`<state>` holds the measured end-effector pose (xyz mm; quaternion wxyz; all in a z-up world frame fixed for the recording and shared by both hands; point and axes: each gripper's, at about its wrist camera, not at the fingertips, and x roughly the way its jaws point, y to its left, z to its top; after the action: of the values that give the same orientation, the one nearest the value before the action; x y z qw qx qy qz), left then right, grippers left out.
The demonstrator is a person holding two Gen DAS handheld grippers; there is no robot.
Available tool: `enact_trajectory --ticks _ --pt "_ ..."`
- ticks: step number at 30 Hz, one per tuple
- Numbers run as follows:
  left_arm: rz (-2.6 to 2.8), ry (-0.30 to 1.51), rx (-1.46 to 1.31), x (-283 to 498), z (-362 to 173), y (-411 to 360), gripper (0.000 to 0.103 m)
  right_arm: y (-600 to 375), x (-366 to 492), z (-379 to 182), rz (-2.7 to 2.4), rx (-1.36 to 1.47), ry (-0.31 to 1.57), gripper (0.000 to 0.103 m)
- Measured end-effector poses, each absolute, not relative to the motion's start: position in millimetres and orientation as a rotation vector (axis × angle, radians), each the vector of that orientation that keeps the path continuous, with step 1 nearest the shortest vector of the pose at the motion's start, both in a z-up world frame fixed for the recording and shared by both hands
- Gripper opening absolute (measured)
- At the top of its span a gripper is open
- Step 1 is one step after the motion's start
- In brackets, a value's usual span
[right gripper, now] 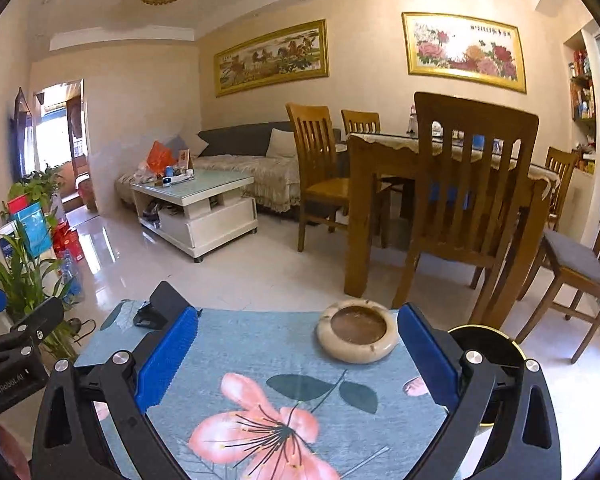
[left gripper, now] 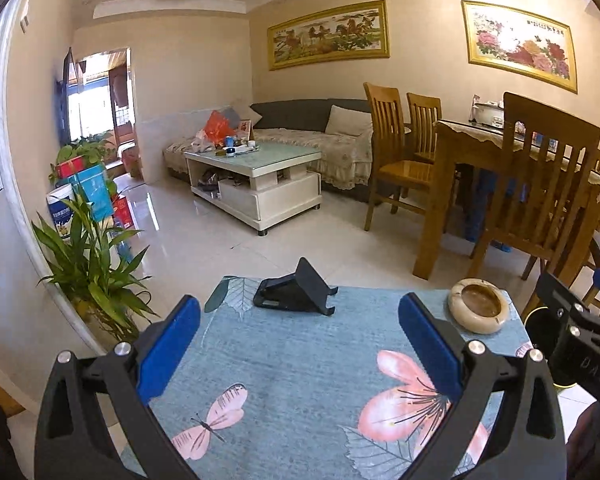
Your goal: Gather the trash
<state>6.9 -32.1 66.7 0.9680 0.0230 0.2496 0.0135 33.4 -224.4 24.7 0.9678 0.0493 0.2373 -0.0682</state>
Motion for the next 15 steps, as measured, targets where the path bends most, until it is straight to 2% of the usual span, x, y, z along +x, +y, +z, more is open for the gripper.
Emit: enact_trajectory --ticks 15 --pt "0.028 0.506 0.050 9.3 61.4 -37.8 0.100 -226.8 33.8 20.8 -0.145 0.093 0.491 0.099"
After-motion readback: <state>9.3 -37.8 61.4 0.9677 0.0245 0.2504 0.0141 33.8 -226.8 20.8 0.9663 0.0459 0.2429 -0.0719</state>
